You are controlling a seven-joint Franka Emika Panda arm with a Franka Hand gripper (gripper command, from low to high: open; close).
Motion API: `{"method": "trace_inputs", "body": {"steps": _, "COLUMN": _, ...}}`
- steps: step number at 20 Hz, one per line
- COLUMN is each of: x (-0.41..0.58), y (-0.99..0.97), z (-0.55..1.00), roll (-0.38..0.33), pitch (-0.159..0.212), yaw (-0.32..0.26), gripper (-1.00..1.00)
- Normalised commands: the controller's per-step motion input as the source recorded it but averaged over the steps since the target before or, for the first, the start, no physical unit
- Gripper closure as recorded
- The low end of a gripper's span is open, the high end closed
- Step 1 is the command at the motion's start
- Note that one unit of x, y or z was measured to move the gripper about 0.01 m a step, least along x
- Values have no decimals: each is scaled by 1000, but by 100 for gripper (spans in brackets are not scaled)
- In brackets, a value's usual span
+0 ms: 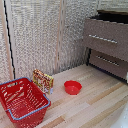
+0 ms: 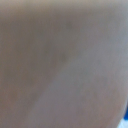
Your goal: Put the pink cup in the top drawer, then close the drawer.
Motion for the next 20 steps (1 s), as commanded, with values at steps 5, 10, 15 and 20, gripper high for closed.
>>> {"method": "trace_inputs", "body": {"steps": 5, "x": 1, "y": -802, "z": 296, "roll": -102, "pitch": 43, "yaw": -54, "gripper": 100}}
{"method": "trace_inputs", "body": {"steps": 10, "x": -159, "y": -638, "z": 151, "roll": -129, "pitch": 99, "yaw": -94, "gripper": 100}}
{"method": "trace_inputs", "body": {"steps": 15, "x": -309, "y": -696, "z": 85, "roll": -53, "pitch": 81, "yaw": -119, "gripper": 100}}
{"method": "trace_inputs", "body": {"steps": 20, "x": -329, "y": -662, "z": 0, "roll": -2, "pitch": -4, "yaw": -178, "gripper": 100}}
